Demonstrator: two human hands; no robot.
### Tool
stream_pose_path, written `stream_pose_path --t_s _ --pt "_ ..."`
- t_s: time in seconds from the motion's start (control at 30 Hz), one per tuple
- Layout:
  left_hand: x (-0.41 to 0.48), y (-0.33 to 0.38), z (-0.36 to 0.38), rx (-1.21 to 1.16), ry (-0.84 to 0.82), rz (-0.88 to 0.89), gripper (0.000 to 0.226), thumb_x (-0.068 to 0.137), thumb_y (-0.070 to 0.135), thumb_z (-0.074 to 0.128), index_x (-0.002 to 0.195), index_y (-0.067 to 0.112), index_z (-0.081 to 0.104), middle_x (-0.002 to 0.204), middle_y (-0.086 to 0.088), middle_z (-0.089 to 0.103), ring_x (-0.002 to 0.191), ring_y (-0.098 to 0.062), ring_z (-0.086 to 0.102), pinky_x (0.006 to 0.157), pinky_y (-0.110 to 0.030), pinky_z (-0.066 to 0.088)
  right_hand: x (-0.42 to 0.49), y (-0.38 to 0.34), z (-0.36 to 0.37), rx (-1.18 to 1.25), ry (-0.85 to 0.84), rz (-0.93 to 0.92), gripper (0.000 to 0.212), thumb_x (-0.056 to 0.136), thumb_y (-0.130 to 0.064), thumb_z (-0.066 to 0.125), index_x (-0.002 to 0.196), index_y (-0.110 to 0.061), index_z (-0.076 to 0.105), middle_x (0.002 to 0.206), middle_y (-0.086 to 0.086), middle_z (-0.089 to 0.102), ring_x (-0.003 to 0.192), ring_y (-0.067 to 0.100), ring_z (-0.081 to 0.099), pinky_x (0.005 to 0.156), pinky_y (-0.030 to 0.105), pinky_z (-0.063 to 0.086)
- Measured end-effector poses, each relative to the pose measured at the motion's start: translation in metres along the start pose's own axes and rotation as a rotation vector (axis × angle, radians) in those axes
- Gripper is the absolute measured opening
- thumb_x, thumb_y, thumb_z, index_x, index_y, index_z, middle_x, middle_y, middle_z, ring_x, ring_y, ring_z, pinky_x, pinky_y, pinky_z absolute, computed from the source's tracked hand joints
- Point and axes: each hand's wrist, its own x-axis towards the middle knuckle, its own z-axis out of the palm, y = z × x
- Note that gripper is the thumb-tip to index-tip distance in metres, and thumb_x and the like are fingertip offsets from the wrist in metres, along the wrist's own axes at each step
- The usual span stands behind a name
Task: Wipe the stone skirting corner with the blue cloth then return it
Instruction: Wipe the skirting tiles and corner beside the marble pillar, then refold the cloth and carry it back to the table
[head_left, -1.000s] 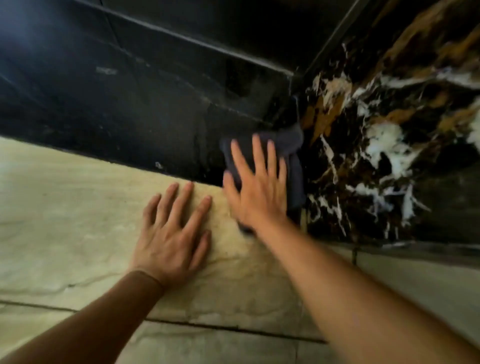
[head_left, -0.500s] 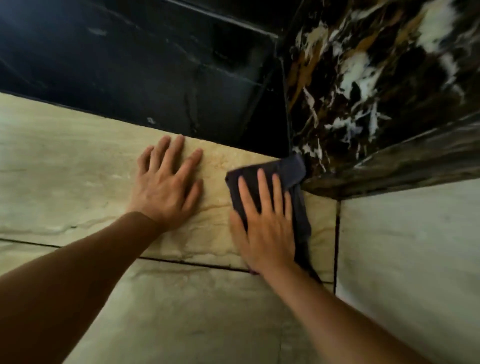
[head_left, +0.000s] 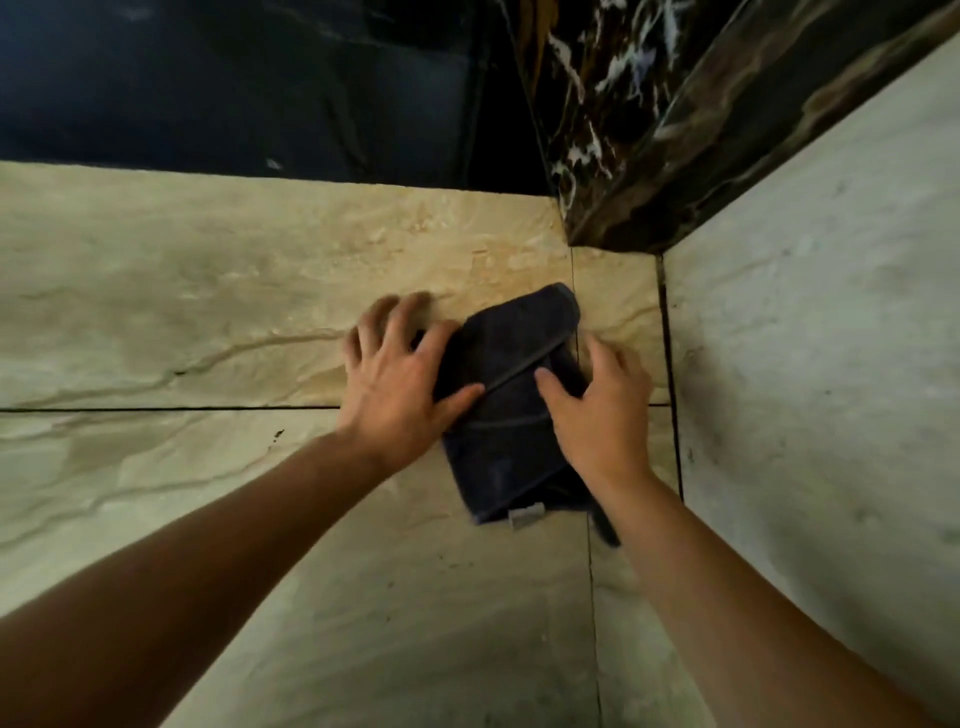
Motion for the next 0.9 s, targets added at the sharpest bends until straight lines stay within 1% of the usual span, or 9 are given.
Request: stream_pose_path --t_s 0.13,0.27,0.37,0.5,0.57,0.63,0.7,0.8,0.9 --pt "0.004 0.012 -0.008 -0.079 0.055 0.001 0.028 0.083 0.028 0.063 0.110 0.023 0.059 0.124 -0.010 0.058 0.122 -0.039 0.043 0.098 -0.050 0.038 -0.019 0.000 0.014 0.101 -0.103 -0.006 0.051 0.088 -0.027 0.072 0.135 -0.013 0.055 0.123 0.005 0.063 0.118 0.024 0.058 0.095 0.028 0.046" --pt "-0.032 0.036 -0.063 -0.583 0.032 -0.218 0.020 0.084 0.012 0.063 0.092 0.027 0.053 0.087 -0.001 0.065 0.086 -0.029 0.062 0.074 -0.039 0.051 -0.046 -0.026 -0.025 0.253 -0.247 0.149 0.028 0.087 -0.020 0.073 0.113 -0.014 0.064 0.094 -0.007 0.063 0.099 0.020 0.066 0.072 0.021 0.045" --pt "-0.082 0.066 -0.137 -1.015 0.076 -0.434 0.022 0.081 0.004 0.069 0.086 0.022 0.058 0.077 -0.003 0.065 0.068 -0.023 0.063 0.062 -0.038 0.055 -0.085 -0.065 -0.083 0.340 -0.259 0.205 0.015 0.086 -0.017 0.073 0.098 -0.015 0.063 0.086 -0.002 0.065 0.086 0.023 0.064 0.071 0.027 0.046" --pt "-0.160 0.101 -0.257 -1.403 -0.072 -0.570 0.024 0.076 -0.003 0.075 0.097 0.009 0.069 0.092 -0.010 0.073 0.088 -0.025 0.072 0.078 -0.038 0.059 -0.162 -0.130 -0.189 0.703 -0.400 0.435 0.011 0.089 -0.010 0.067 0.098 -0.014 0.065 0.097 0.008 0.071 0.088 0.029 0.069 0.075 0.042 0.055" --pt "-0.206 0.120 -0.321 -1.471 -0.241 -0.546 0.029 0.077 -0.008 0.072 0.103 0.006 0.071 0.097 -0.007 0.076 0.094 -0.020 0.073 0.080 -0.030 0.058 -0.208 -0.166 -0.251 0.881 -0.495 0.548 0.016 0.091 -0.012 0.065 0.108 -0.011 0.066 0.101 0.010 0.073 0.087 0.025 0.070 0.070 0.038 0.058" --pt "-0.250 0.139 -0.381 -1.383 -0.320 -0.495 0.034 0.078 -0.011 0.069 0.102 0.012 0.069 0.091 -0.003 0.075 0.090 -0.016 0.073 0.081 -0.033 0.059 -0.255 -0.201 -0.312 0.983 -0.535 0.624 0.025 0.093 -0.011 0.063 0.117 -0.006 0.063 0.104 0.012 0.072 0.091 0.024 0.069 0.069 0.033 0.056" --pt "-0.297 0.161 -0.441 -1.289 -0.365 -0.447 0.039 0.081 -0.009 0.068 0.102 0.023 0.066 0.086 0.004 0.072 0.084 -0.014 0.070 0.081 -0.039 0.060 -0.304 -0.235 -0.375 0.969 -0.561 0.651 0.025 0.094 -0.009 0.062 0.118 -0.005 0.061 0.104 0.013 0.070 0.094 0.026 0.066 0.073 0.033 0.053" --pt "-0.355 0.187 -0.510 -1.289 -0.449 -0.358 0.036 0.082 0.008 0.070 0.104 0.035 0.062 0.095 0.005 0.070 0.089 -0.017 0.070 0.078 -0.042 0.060 -0.360 -0.287 -0.458 0.898 -0.571 0.626 0.007 0.095 -0.007 0.060 0.101 -0.011 0.061 0.089 0.010 0.066 0.086 0.027 0.060 0.069 0.031 0.051" --pt "-0.417 0.209 -0.565 -1.440 -0.566 -0.387 0.028 0.081 0.010 0.072 0.104 0.024 0.065 0.096 0.002 0.076 0.091 -0.022 0.074 0.078 -0.042 0.061 -0.439 -0.333 -0.530 0.898 -0.481 0.590 0.009 0.095 -0.007 0.059 0.103 -0.010 0.058 0.089 0.010 0.065 0.084 0.024 0.061 0.066 0.028 0.053"
